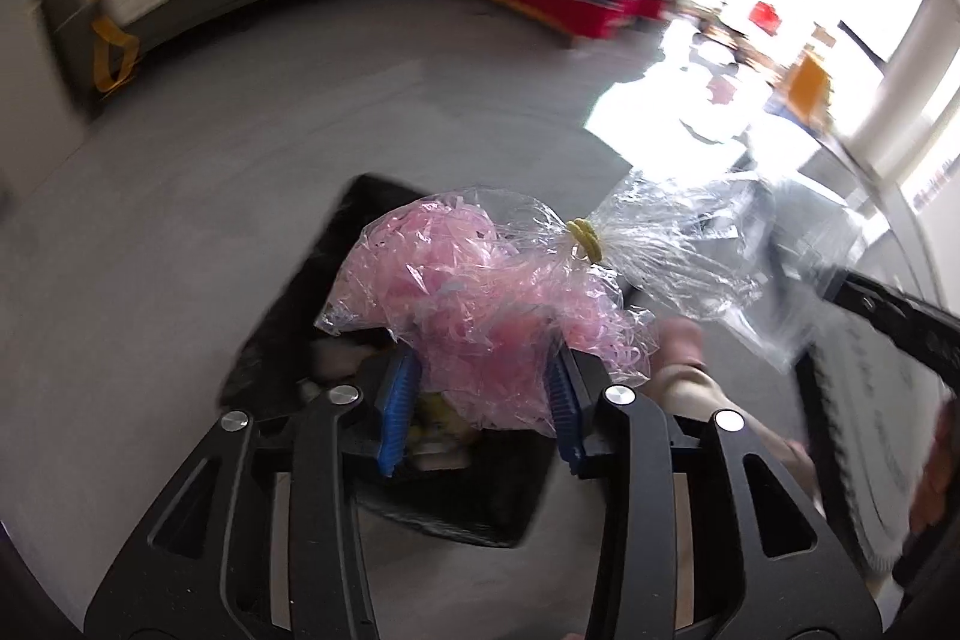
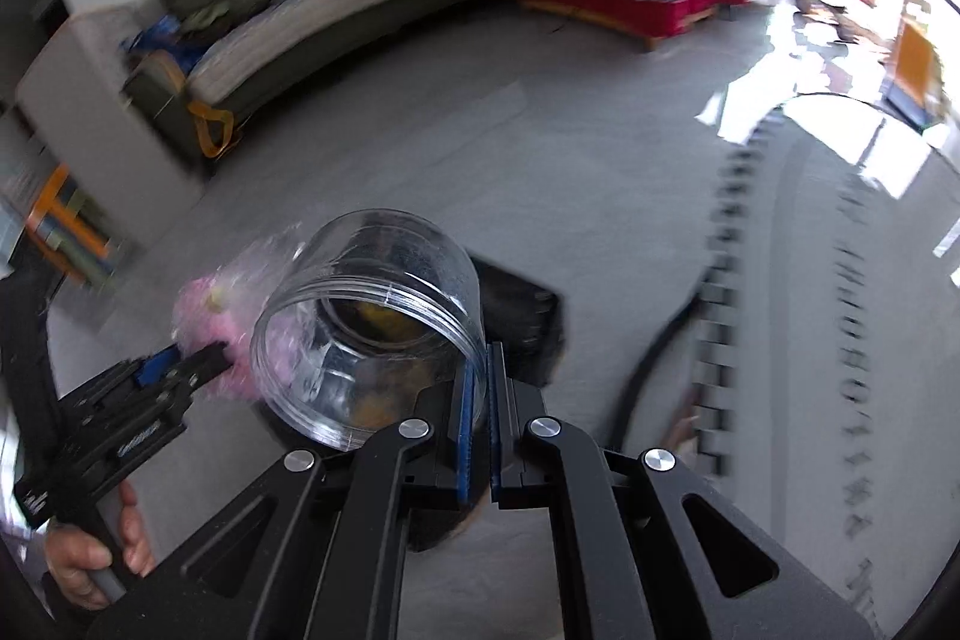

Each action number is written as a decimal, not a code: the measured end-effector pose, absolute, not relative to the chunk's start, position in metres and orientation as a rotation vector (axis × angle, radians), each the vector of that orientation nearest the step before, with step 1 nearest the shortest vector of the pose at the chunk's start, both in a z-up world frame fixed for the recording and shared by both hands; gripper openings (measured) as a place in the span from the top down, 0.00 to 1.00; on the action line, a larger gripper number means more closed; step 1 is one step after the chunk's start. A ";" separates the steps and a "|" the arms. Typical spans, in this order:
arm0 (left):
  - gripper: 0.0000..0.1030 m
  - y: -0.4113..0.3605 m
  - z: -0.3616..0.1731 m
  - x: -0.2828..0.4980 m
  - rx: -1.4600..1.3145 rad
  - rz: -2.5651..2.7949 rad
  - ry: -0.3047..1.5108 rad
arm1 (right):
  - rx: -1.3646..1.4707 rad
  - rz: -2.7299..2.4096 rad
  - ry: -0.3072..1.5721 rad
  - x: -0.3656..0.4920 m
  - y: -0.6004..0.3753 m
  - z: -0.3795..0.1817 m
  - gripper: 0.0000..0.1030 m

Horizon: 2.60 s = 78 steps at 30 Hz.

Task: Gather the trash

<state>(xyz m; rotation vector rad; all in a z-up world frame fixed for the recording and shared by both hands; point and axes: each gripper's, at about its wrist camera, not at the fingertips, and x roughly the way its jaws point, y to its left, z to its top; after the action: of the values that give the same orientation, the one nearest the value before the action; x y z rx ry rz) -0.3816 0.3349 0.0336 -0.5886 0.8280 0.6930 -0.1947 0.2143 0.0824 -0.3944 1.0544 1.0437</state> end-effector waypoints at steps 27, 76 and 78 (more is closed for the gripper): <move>0.06 0.334 0.041 -0.360 -0.573 0.748 0.815 | -0.353 1.013 0.975 -0.188 0.191 0.093 0.45; 0.06 0.002 0.008 -0.025 -0.091 -0.038 0.947 | -0.044 0.121 0.950 -0.015 -0.186 0.024 0.15; 0.06 0.005 0.005 -0.023 -0.083 -0.029 0.950 | -0.051 0.104 0.953 -0.013 -0.186 0.020 0.15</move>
<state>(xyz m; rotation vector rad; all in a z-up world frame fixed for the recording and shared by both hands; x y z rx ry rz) -0.0233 0.0051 0.0050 -0.0826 0.9501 -0.0292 -0.0130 -0.1861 0.0197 -0.0508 0.9532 0.1044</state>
